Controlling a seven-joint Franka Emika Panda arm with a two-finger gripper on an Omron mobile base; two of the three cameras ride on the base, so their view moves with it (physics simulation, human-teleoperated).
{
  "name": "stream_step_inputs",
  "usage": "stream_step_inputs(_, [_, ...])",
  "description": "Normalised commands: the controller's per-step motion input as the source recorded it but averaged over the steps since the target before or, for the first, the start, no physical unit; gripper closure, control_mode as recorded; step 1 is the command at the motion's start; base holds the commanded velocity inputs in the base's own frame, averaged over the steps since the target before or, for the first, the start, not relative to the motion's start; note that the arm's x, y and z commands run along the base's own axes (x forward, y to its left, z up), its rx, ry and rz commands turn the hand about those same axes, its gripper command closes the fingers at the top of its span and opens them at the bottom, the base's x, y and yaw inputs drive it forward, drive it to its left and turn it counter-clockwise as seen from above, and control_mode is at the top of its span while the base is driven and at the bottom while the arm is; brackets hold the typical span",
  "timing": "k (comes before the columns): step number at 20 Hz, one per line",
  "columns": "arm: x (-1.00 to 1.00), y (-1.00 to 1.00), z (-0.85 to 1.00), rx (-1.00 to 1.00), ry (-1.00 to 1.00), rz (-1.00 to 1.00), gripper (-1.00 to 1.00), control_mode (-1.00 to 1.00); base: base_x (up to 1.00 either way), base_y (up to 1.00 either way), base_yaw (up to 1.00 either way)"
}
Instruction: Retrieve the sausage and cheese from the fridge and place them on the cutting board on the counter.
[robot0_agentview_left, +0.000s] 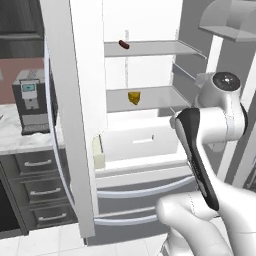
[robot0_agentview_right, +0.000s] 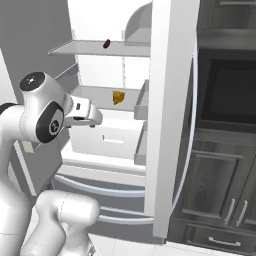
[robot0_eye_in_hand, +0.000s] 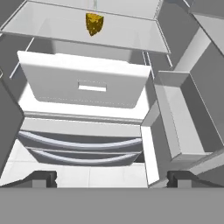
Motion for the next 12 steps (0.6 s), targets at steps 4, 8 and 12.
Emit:
stream_step_inputs(4, [0.0, 0.0, 0.0, 0.0, 0.0, 0.0, -1.0, 1.0, 0.72, 0.31, 0.02])
stream_step_inputs(8, [0.0, 0.0, 0.0, 0.0, 0.0, 0.0, -1.0, 1.0, 0.54, 0.2, 0.01])
stream_step_inputs(12, [0.0, 0.0, 0.0, 0.0, 0.0, 0.0, -1.0, 1.0, 0.44, 0.08, 0.01])
